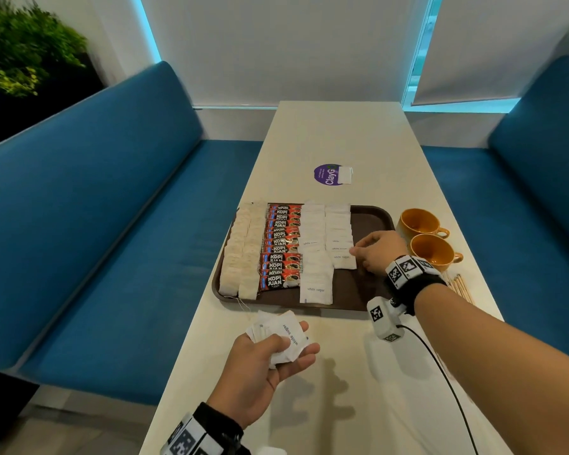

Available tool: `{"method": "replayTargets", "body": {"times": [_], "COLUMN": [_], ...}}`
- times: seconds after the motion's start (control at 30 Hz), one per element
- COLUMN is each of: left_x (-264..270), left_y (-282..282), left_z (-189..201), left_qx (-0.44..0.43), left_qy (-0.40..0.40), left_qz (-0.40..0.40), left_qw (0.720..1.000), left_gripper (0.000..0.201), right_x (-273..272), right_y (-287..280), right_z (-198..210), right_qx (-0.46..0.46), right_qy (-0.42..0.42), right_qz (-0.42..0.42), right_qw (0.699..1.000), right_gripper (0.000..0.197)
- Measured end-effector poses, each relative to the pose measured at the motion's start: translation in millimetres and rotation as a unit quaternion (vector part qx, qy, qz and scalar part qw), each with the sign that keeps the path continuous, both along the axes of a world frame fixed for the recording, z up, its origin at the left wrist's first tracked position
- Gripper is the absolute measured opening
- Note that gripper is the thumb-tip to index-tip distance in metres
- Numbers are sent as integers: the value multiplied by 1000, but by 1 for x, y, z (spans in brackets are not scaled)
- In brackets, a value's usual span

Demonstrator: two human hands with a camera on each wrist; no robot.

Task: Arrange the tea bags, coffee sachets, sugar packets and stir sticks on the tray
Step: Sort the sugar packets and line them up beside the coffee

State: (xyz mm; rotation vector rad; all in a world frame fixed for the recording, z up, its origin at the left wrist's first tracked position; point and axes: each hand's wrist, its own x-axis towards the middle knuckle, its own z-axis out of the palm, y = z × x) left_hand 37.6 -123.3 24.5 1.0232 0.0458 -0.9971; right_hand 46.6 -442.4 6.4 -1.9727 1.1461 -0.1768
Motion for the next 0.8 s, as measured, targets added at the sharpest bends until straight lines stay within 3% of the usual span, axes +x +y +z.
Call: {"method": "replayTargets", "body": {"times": [0.13, 0.37, 0.47, 0.57, 0.8], "left_x": [-5, -22, -30, -36, -48], "left_y": [4, 10, 11, 12, 13], "left_z": [6, 21, 26, 27, 26], "left_qx": [2, -11, -2, 19, 105], "left_qy": [-20, -48, -67, -87, -180], "left_qz": [0, -27, -31, -29, -43], "left_qw": [1000, 998, 997, 996, 977], "left_gripper": [26, 26, 28, 32, 34], "right_x": [-27, -100, -130, -151, -175], "right_y": [22, 110, 144, 162, 171], "right_z": [33, 80, 75, 65, 56], "right_qx": [2, 77, 154, 176, 214], "right_qy": [-78, -171, -212, -247, -305], "right_qz": [19, 158, 203, 198, 182], "right_qw": [997, 969, 943, 932, 910], "right_gripper": [7, 7, 21, 32, 23]}}
